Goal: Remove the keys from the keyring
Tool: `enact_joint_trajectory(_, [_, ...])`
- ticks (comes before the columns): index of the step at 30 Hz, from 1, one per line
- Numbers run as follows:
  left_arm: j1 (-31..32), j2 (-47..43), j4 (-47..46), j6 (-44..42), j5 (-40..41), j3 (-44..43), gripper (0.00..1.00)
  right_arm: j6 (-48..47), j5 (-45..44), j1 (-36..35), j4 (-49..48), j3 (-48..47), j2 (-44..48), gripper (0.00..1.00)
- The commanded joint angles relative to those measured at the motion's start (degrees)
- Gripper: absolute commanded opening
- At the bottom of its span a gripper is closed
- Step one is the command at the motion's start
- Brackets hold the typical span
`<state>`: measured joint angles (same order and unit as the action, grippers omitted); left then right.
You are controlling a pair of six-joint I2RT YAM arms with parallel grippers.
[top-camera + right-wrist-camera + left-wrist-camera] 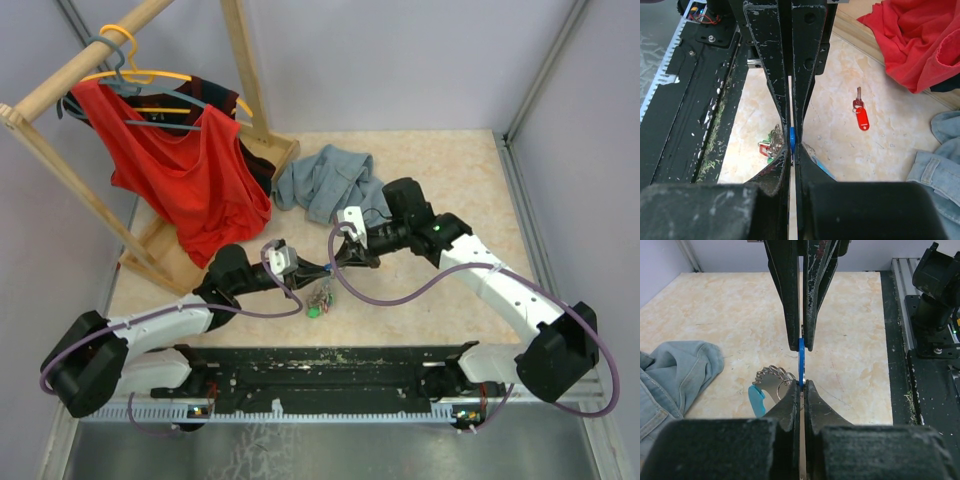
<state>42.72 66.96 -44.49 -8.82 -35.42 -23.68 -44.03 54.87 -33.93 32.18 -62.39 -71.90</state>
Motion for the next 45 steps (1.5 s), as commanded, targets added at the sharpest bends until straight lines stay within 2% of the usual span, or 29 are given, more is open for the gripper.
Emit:
enact_joint_trajectory(1, [-0.18,-0.37,0.65,0.47,-0.3,-2.13,0.0,-1.27,3.02,0.36,-1.51,-2.94,0.84,0.0])
enact_joint_trajectory(3, [-0.22,-0.59,1.14,0.84,-0.33,-2.51,0.0,-3.15,3.57,0.36,-0.07,-2.78,0.67,0.0])
enact_joint_trajectory(7, [-0.18,-0.86,2.39,1.17,-1.05,-3.09,0.0,-4.43,4.43,0.36,0.95,-2.32,0.5,0.28])
enact_joint_trajectory(9, [-0.18,-0.94,2.92,1.19,-1.5,-3.45,0.0,-4.55,4.39,0.35,0.95,-1.98,0.2,0.38])
enact_joint_trajectory(11, [-0.18,-1.08,3.08,1.37,-2.09,-3.65,0.0,-4.53,3.99,0.34,0.57,-1.57,-0.23,0.43])
enact_joint_trajectory(14, [-0.19,-1.21,3.09,1.68,-2.78,-4.0,0.0,-3.92,3.58,0.36,-0.11,-1.09,-0.99,0.44])
enact_joint_trajectory(20, [-0.18,-1.13,2.77,1.86,-3.0,-4.03,0.0,-1.04,1.56,0.29,-3.09,0.11,-2.19,0.43])
enact_joint_trajectory(24, [-0.18,-1.12,2.57,1.98,-2.82,-4.03,0.0,-0.62,1.16,0.2,-3.35,0.24,-3.01,0.33])
enact_joint_trajectory(26, [-0.18,-1.19,2.35,2.05,-2.65,-3.93,0.0,-0.74,0.95,0.17,-3.25,0.32,-3.28,0.32])
enact_joint_trajectory(40, [-0.19,-1.66,1.82,2.54,-1.76,-3.4,0.0,-2.98,-0.81,-1.46,-1.09,-0.16,-4.9,0.3])
enact_joint_trajectory(42, [-0.18,-1.66,1.78,2.66,-1.71,-3.41,0.0,-3.06,-0.82,-1.61,-0.86,-0.38,-5.0,0.2])
enact_joint_trajectory(44, [-0.18,-1.7,1.77,2.67,-1.63,-3.39,0.0,-3.16,-0.48,-1.66,-0.45,-0.83,-4.94,0.03])
enact_joint_trajectory(45, [-0.22,-1.74,1.71,2.72,-1.48,-3.34,0.0,-3.27,-0.21,-1.66,0.04,-1.07,-4.85,0.0])
